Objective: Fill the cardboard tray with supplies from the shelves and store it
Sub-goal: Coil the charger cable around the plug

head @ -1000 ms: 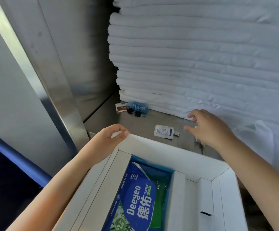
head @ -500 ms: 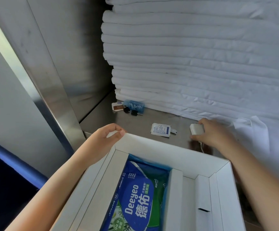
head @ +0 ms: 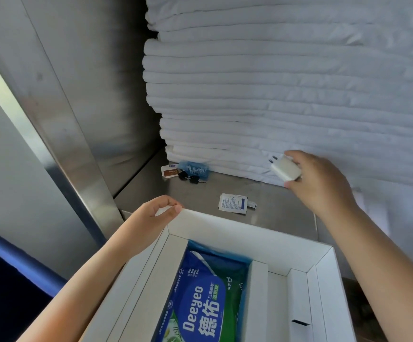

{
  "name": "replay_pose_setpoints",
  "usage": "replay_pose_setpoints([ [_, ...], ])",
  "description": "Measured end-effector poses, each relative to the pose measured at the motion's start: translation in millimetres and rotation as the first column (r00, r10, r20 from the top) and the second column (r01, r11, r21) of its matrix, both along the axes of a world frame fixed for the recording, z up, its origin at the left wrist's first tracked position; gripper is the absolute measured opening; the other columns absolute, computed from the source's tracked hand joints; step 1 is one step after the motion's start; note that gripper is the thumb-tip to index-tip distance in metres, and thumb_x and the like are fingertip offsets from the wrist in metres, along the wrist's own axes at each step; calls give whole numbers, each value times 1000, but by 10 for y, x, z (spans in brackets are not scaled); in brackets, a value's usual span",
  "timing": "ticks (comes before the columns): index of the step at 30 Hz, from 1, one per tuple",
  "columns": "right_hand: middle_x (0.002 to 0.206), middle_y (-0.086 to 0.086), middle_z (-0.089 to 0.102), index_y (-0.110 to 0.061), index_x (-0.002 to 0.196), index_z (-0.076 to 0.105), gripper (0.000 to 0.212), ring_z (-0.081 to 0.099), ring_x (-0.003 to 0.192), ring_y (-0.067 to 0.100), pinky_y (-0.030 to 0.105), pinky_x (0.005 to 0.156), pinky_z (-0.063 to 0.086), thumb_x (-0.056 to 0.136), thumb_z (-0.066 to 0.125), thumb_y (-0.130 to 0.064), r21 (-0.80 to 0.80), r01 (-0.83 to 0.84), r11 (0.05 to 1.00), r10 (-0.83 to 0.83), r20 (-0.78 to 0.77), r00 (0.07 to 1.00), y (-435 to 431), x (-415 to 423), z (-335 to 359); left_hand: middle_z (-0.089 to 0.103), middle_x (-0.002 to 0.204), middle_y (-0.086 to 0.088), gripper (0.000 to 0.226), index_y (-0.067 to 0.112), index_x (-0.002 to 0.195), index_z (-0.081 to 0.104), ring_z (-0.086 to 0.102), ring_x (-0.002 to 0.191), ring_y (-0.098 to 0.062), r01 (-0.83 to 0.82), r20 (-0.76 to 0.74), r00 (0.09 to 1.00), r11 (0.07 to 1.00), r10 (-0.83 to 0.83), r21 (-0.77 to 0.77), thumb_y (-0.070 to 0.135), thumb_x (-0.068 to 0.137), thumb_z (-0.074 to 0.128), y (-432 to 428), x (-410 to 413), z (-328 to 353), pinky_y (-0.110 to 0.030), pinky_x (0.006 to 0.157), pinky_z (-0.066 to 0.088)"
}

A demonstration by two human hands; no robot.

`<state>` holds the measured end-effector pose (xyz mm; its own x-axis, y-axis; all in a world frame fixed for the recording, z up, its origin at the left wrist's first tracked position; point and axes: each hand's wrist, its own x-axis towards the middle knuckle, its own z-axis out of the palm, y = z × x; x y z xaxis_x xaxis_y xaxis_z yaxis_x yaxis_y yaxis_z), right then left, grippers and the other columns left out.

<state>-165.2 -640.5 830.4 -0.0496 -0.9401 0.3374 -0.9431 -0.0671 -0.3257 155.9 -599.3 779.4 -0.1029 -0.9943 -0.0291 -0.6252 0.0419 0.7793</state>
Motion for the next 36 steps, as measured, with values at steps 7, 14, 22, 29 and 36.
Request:
replay_pose_setpoints([
  [7, 115, -1, 63, -26, 131, 53, 61, 49, 109, 20, 26, 69, 33, 77, 67, 1, -290, -225, 930, 224, -35, 974, -81, 520, 346, 64, 99, 21, 9, 40, 95, 60, 58, 90, 10, -1, 0, 1000, 1000, 1, 2, 40, 93, 51, -10, -48, 10, -5, 68, 41],
  [14, 117, -3, 62, -24, 132, 53, 62, 44, 108, 7, 14, 75, 31, 77, 68, 2, -392, -334, 857, 375, 30, 927, -325, 925, 391, 64, 103, 19, 13, 36, 101, 61, 54, 94, 15, 13, -3, 1000, 1000, -13, 12, 41, 93, 51, -4, -66, 34, 1, 68, 39],
  [22, 115, -1, 61, -16, 127, 56, 62, 46, 111, 10, 10, 90, 31, 73, 72, 9, -476, -414, 776, 505, 75, 860, -423, 979, 157, 64, 110, 18, 20, 38, 113, 58, 58, 101, 7, 55, -21, 998, 996, -54, 76, 34, 92, 58, -146, -72, 324, -22, 96, 46],
  [29, 114, -10, 54, -19, 127, 55, 68, 50, 107, 6, 12, 89, 39, 68, 76, 9, -484, -480, 732, 583, 80, 808, -432, 993, 89, 60, 110, 20, 42, 40, 129, 47, 61, 99, 1, -42, -139, 990, 995, 30, -87, 49, 89, 57, -744, -438, 999, -27, 92, 51],
  [36, 128, -3, 54, -13, 131, 53, 65, 46, 121, 9, 14, 104, 34, 73, 75, 4, -569, -344, 747, 530, 197, 825, -469, 931, 142, 70, 99, 6, 22, 17, 109, 61, 68, 86, -6, 152, -155, 977, 988, -147, 19, 26, 89, 65, -1114, -577, 1366, -20, 77, 54],
])
